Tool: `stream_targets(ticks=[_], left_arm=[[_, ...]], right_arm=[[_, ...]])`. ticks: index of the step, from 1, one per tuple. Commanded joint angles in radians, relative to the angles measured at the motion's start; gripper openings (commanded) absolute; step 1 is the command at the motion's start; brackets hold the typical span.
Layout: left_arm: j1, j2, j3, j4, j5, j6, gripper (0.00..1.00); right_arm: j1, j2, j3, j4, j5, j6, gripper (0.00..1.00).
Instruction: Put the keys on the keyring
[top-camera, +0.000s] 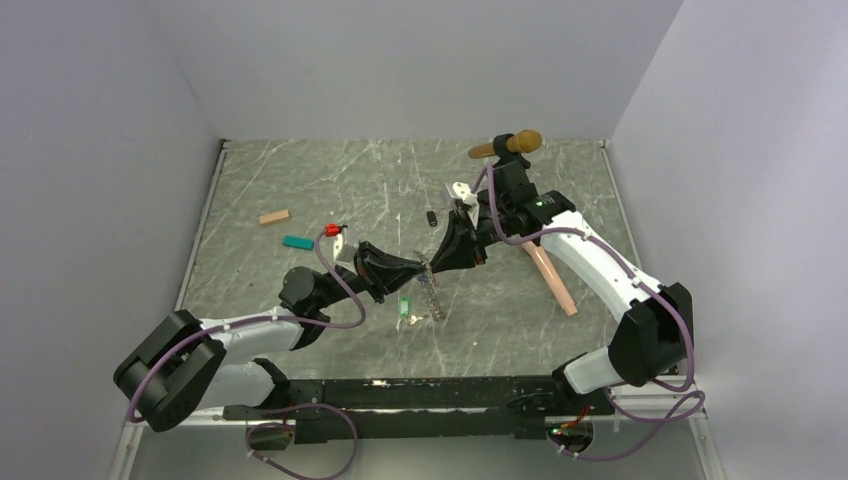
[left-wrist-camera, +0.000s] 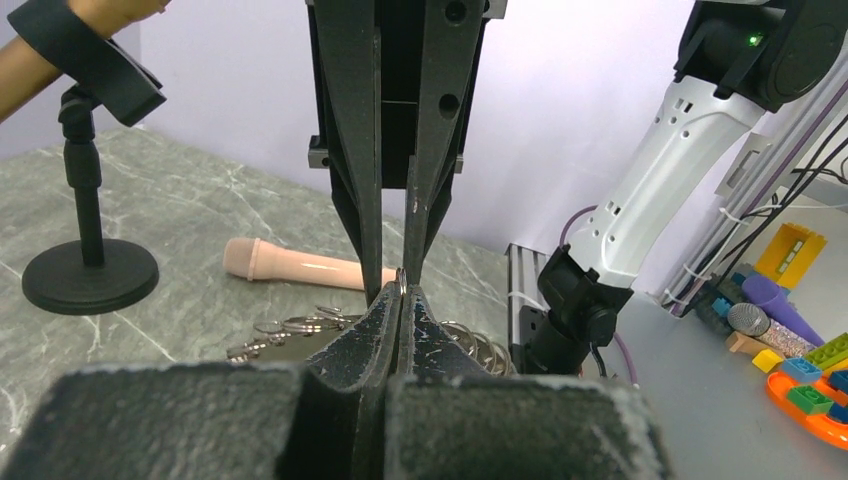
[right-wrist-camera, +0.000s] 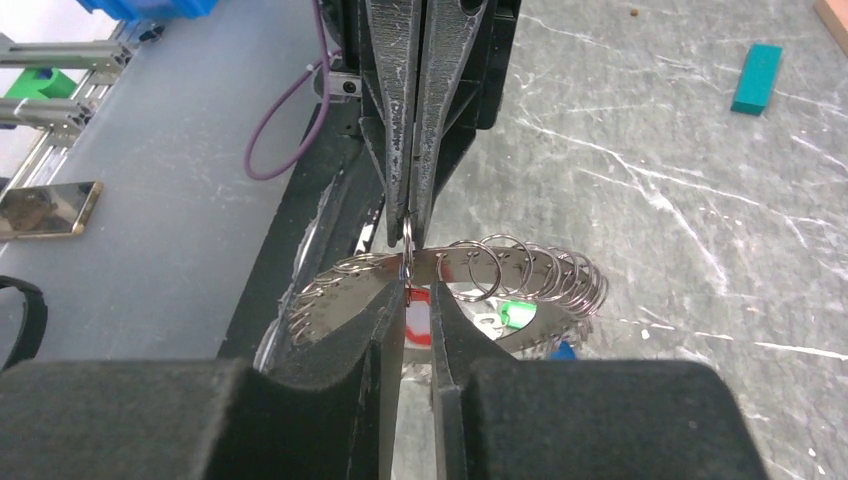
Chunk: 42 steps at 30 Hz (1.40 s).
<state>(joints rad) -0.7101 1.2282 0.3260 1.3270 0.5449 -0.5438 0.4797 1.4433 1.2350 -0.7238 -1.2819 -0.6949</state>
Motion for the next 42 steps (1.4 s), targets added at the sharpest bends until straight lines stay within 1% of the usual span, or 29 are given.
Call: stream_targets(ticks=[1, 5, 12, 15, 18, 19, 21, 22, 24, 28, 42], left_arm=[[0.007, 0.006, 0.037, 0.131, 0.016, -0.028, 0.0], [0.007, 0.024, 0.035, 0.175, 0.018, -0.046, 0.0], [0.006, 0.098, 0.042, 0.31, 0.015, -0.095, 0.0], [0.006, 0.111, 0.046, 0.323, 0.016, -0.092, 0.0], [0.01, 0.103, 0.048, 0.304, 0.023, -0.077, 0.0], [0.01, 0.098, 0.046, 0.293, 0.025, -0.071, 0.0], [0.012, 0.082, 0.042, 0.263, 0.031, -0.054, 0.0], [0.012, 0.074, 0.039, 0.247, 0.034, -0.047, 0.0], [0.013, 0.055, 0.033, 0.21, 0.039, -0.03, 0.0], [0.014, 0.028, 0.024, 0.143, 0.045, -0.003, 0.0], [0.012, 0.049, 0.041, 0.12, 0.048, -0.003, 0.0]], right_arm=[[0.011, -0.014, 0.015, -0.02, -0.043, -0.041, 0.16], [0.018, -0.008, 0.018, -0.027, -0.042, -0.049, 0.0], [0.046, 0.012, 0.014, -0.023, -0.052, -0.045, 0.0], [0.056, 0.021, 0.015, -0.021, -0.054, -0.043, 0.0], [0.057, 0.018, 0.017, -0.021, -0.049, -0.041, 0.0], [0.057, 0.016, 0.018, -0.021, -0.047, -0.041, 0.04], [0.053, 0.01, 0.021, -0.024, -0.044, -0.041, 0.18], [0.051, 0.005, 0.023, -0.028, -0.045, -0.045, 0.22], [0.042, -0.002, 0.028, -0.039, -0.052, -0.055, 0.25], [0.019, -0.018, 0.033, -0.045, -0.073, -0.054, 0.26], [0.017, -0.014, 0.003, 0.044, -0.091, 0.036, 0.25]])
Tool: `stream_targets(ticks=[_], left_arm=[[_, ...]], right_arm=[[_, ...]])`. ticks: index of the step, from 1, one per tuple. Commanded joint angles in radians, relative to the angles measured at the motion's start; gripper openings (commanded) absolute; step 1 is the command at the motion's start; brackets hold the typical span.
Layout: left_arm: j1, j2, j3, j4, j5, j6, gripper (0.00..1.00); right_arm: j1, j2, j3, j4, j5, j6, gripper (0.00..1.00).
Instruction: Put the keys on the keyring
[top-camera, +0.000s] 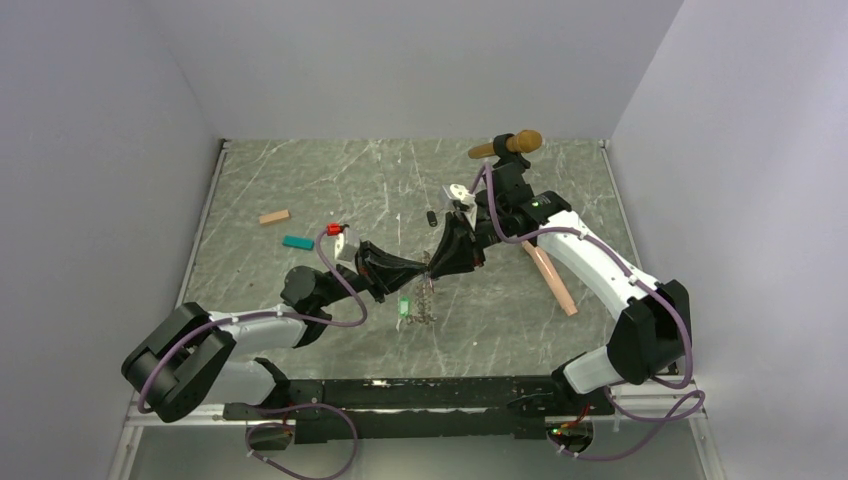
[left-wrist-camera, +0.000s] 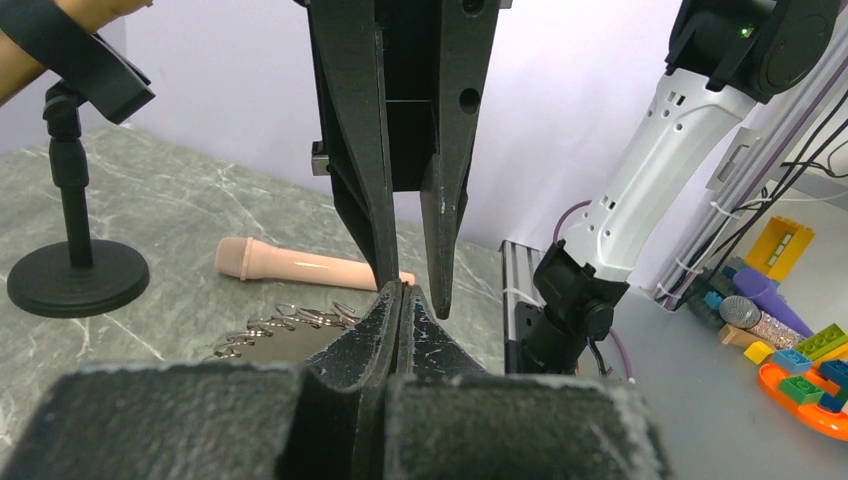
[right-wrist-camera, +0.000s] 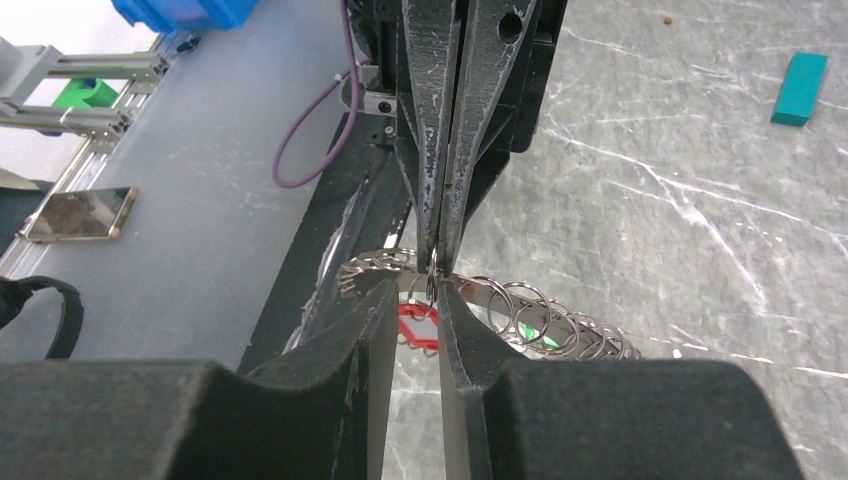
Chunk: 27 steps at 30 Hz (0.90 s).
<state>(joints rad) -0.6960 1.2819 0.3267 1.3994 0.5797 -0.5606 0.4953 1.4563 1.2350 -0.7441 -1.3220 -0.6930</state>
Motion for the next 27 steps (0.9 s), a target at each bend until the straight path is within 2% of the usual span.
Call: stream_targets(ticks=[1, 3, 6, 11, 12, 15, 17, 20, 22, 25, 27], left_arm=[[-0.001, -0.002, 0.041, 0.05, 0.014, 0.011, 0.0], [-0.001, 0.005, 0.041, 0.057, 0.018, 0.006, 0.0], [-0.001, 0.004, 0.041, 0.058, 0.018, 0.009, 0.0], [0.005, -0.057, 0.041, -0.057, 0.031, 0.063, 0.0], [0.011, -0.082, 0.044, -0.115, 0.044, 0.084, 0.06], [0.026, -0.199, 0.09, -0.458, 0.063, 0.216, 0.45], [0.027, -0.283, 0.154, -0.739, 0.05, 0.341, 0.61], [0.027, -0.347, 0.304, -1.153, 0.029, 0.524, 0.69], [0.027, -0.336, 0.401, -1.357, 0.041, 0.642, 0.73], [0.013, -0.273, 0.52, -1.587, 0.056, 0.766, 0.85], [-0.02, -0.238, 0.571, -1.67, 0.015, 0.834, 0.86]], right_arm=[[0.002, -0.028, 0.002, 0.067, -0.051, 0.039, 0.25], [0.003, -0.026, -0.001, 0.076, -0.051, 0.046, 0.19], [0.003, -0.022, 0.002, 0.074, -0.045, 0.046, 0.0], [0.003, -0.019, 0.019, 0.014, -0.02, -0.019, 0.0], [0.003, -0.019, 0.024, 0.0, -0.013, -0.033, 0.0], [0.003, -0.015, 0.047, -0.067, 0.03, -0.088, 0.0], [0.005, -0.01, 0.073, -0.131, 0.071, -0.162, 0.0], [0.01, 0.003, 0.109, -0.205, 0.128, -0.233, 0.0], [0.018, 0.012, 0.126, -0.239, 0.161, -0.261, 0.0], [0.024, 0.019, 0.142, -0.269, 0.185, -0.285, 0.0], [0.026, 0.021, 0.147, -0.277, 0.197, -0.291, 0.0]])
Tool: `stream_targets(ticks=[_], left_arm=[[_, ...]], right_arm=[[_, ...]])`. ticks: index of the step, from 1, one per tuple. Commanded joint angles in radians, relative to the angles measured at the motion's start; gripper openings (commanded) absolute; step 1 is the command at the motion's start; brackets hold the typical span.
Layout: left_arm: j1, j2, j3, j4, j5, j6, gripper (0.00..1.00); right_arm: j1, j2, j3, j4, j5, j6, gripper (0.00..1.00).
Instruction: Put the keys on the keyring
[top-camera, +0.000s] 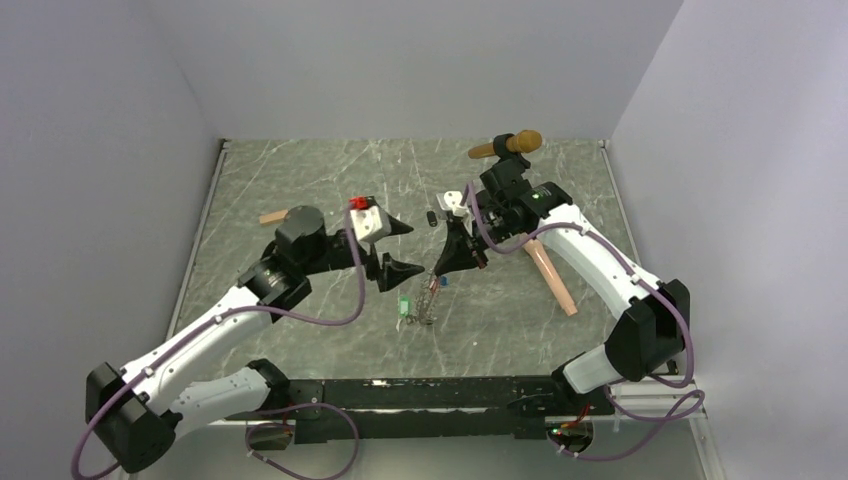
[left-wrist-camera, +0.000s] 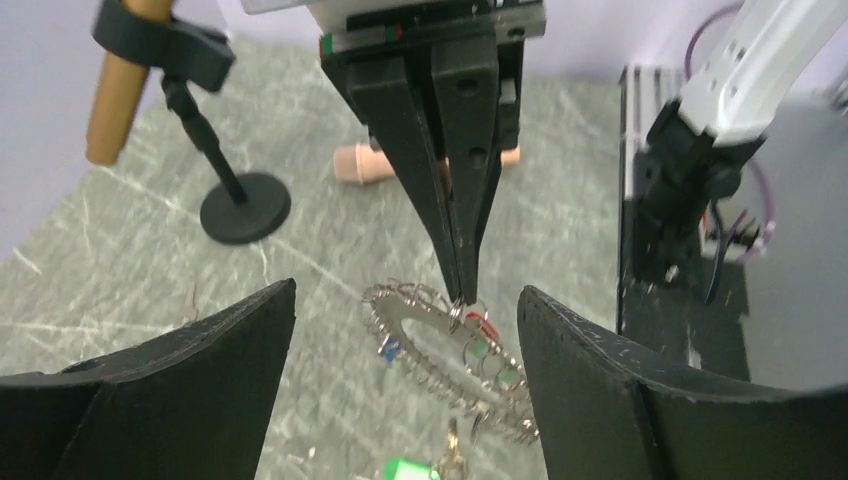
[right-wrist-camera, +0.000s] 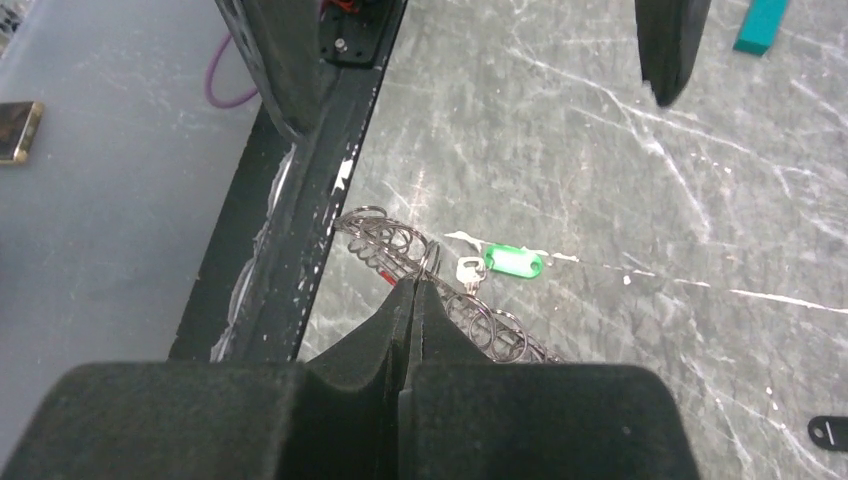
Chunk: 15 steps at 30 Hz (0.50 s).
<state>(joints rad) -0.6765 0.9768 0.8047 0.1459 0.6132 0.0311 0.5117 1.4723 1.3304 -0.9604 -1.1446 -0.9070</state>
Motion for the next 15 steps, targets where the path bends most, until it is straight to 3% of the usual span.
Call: stream_targets(ticks=[1, 6, 15], left_arm=[[-0.057, 0.08, 0.111, -0.437, -0.043, 0.273, 0.86], [-0.12, 0.127, 0.154, -0.421, -0.115, 0.341, 0.83], [-0.154, 0.206, 0.231, -0.423, -0.149, 0.344, 0.56]], right_arm=[[0.009, 0.005, 0.053, -0.064, 0.024, -0.079, 0.0], [0.009, 0.016, 0.058, -0.075, 0.031, -0.085, 0.0], [0.011, 0.031, 0.065, -0.096, 0.026, -0.104, 0.0]])
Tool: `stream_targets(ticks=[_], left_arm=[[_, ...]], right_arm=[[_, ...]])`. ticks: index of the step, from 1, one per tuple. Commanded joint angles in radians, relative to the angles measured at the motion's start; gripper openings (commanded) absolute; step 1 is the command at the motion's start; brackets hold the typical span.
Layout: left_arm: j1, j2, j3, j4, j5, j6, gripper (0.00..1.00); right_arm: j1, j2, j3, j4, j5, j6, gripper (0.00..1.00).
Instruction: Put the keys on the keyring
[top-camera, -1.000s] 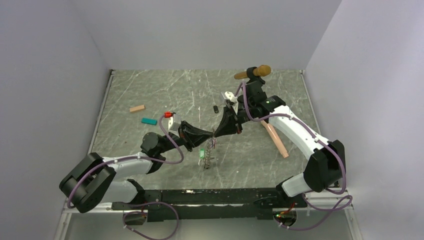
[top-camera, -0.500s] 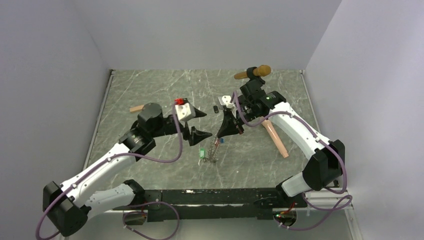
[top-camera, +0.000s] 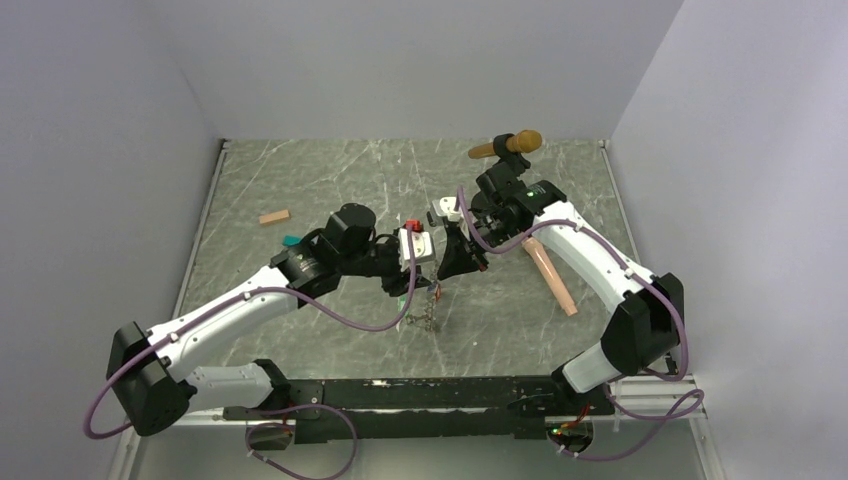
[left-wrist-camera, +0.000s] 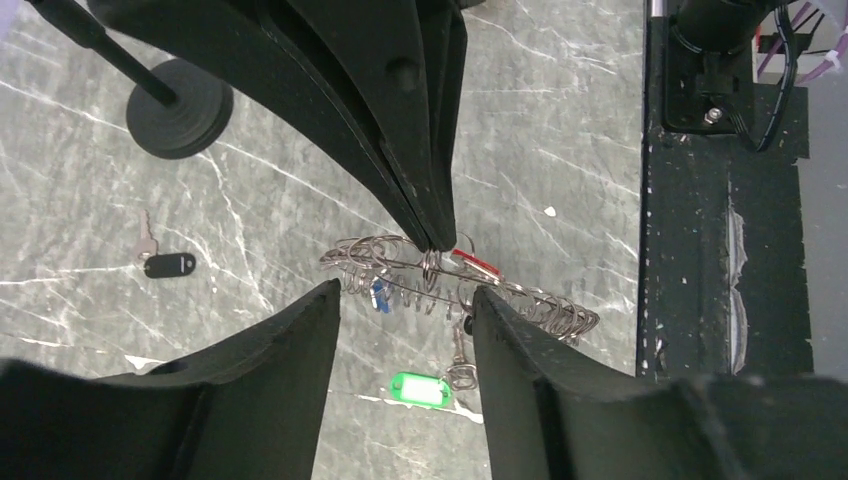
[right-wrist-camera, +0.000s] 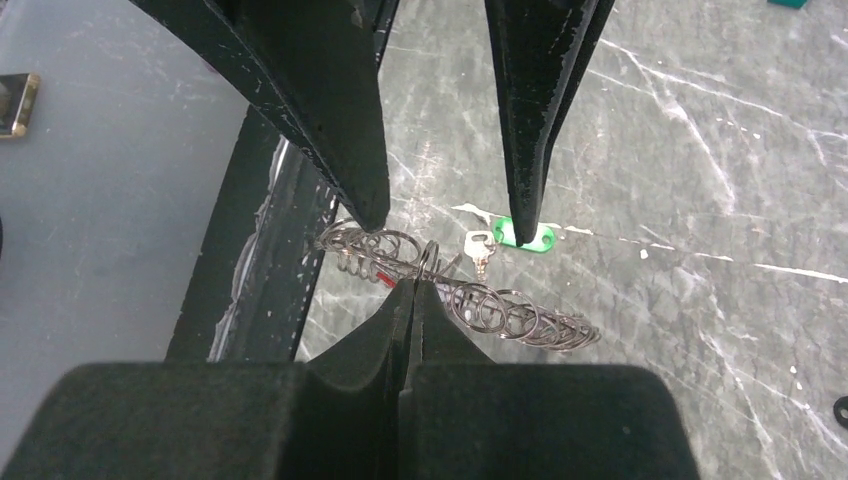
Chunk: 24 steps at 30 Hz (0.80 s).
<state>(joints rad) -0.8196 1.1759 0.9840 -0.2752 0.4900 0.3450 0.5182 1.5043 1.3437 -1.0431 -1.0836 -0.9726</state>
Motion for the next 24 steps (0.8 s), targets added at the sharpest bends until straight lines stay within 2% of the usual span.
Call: stream_targets(ticks=[1, 6, 15, 19, 24], left_arm=[[-0.012, 0.008, 0.051, 0.0, -0.027, 0.03, 0.54], [-0.013, 0.015, 0.04, 0.022, 0.001, 0.021, 0.44], [-0.015, 0.027, -0.003, 0.112, 0.041, -0.025, 0.41], [-0.015, 0.04, 0.0, 0.114, 0.054, -0.03, 0.32], [-0.015, 0.049, 0.003, 0.1, 0.055, -0.032, 0.31]], right_arm=[[0.005, 0.0, 0.051, -0.015, -0.037, -0.038, 0.0], [0.005, 0.0, 0.052, -0.014, -0.046, -0.037, 0.0], [0.006, 0.001, 0.052, -0.012, -0.071, -0.035, 0.0], [0.005, 0.002, 0.052, -0.015, -0.078, -0.037, 0.0], [0.003, 0.0, 0.052, -0.015, -0.082, -0.038, 0.0]])
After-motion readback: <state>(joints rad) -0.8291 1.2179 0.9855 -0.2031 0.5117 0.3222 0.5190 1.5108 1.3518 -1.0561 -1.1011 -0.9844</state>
